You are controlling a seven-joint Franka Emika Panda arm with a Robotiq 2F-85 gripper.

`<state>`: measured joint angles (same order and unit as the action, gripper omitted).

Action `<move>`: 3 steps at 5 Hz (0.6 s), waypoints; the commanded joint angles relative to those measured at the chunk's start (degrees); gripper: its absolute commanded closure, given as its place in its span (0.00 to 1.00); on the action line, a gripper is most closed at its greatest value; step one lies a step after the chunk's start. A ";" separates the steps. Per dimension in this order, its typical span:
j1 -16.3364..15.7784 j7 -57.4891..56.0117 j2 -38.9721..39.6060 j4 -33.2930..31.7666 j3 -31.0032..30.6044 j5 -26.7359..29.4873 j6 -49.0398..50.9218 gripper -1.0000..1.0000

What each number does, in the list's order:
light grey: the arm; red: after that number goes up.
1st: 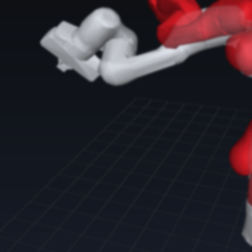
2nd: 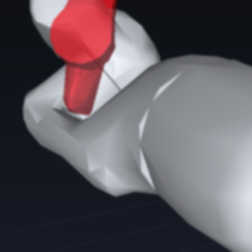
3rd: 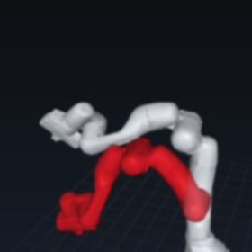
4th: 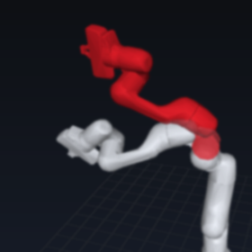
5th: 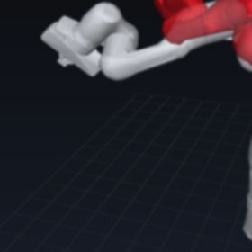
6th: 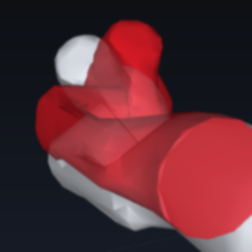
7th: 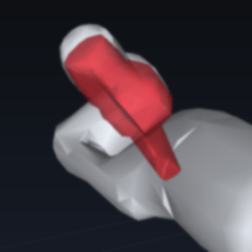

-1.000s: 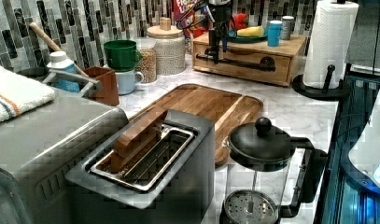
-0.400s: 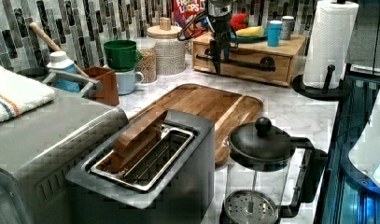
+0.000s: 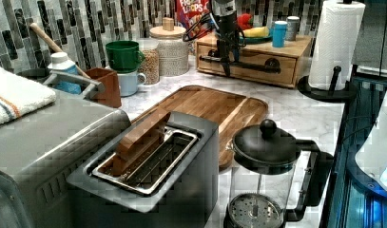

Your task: Open the drawer.

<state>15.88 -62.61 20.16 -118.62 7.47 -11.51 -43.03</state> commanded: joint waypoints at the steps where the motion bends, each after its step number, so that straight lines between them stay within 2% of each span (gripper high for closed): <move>1: -6.51 7.26 1.43 -0.14 -6.22 5.78 -3.60 0.00; 3: -9.37 16.61 -1.11 -1.97 -10.62 10.02 0.22 0.00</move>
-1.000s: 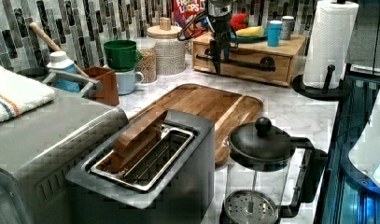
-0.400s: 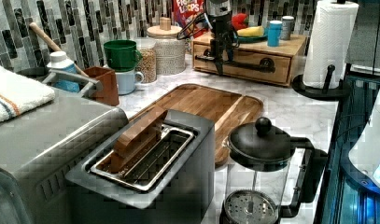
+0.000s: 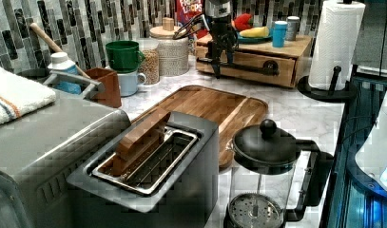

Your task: Open the drawer.

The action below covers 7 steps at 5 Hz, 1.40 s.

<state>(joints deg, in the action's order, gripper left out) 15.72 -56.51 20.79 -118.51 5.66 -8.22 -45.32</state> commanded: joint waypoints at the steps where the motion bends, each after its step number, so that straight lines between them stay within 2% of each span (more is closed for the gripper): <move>1: -9.02 13.72 -2.51 -2.61 -12.09 9.84 3.13 0.00; 2: -10.33 17.93 -3.29 -3.62 -13.61 9.97 1.93 0.00; 6: -11.26 23.30 -6.20 -4.73 -16.80 10.83 5.80 0.00; 7: -13.96 29.67 -9.07 -6.96 -16.09 4.13 1.72 0.00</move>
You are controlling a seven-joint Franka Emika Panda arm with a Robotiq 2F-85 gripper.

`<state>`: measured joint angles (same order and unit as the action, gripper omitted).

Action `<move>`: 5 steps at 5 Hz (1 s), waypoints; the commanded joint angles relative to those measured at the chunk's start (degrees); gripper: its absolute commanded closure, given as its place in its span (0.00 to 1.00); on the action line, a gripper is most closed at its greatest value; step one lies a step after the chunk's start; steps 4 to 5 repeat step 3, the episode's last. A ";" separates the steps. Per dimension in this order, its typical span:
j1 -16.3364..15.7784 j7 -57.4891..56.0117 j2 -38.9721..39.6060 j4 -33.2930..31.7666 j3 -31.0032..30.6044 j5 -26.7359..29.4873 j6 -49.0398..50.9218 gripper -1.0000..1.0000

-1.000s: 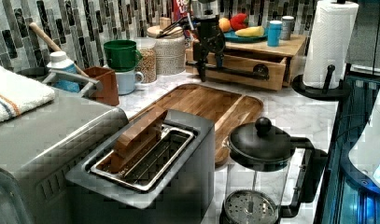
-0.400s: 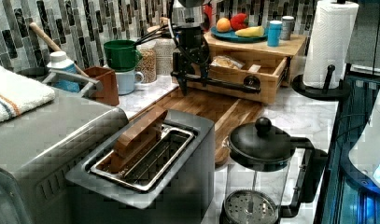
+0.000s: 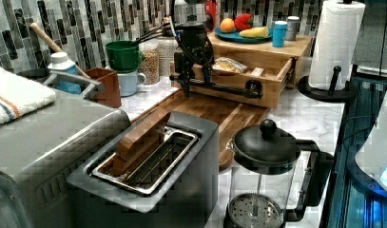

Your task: Open the drawer.

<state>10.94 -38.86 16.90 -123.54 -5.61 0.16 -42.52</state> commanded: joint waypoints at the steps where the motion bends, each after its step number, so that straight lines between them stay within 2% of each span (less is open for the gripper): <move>1: -8.50 12.16 -5.16 -1.91 -5.50 -4.45 -1.05 0.00; 5: -8.65 12.13 -5.16 -1.92 -5.36 -4.40 -1.05 0.00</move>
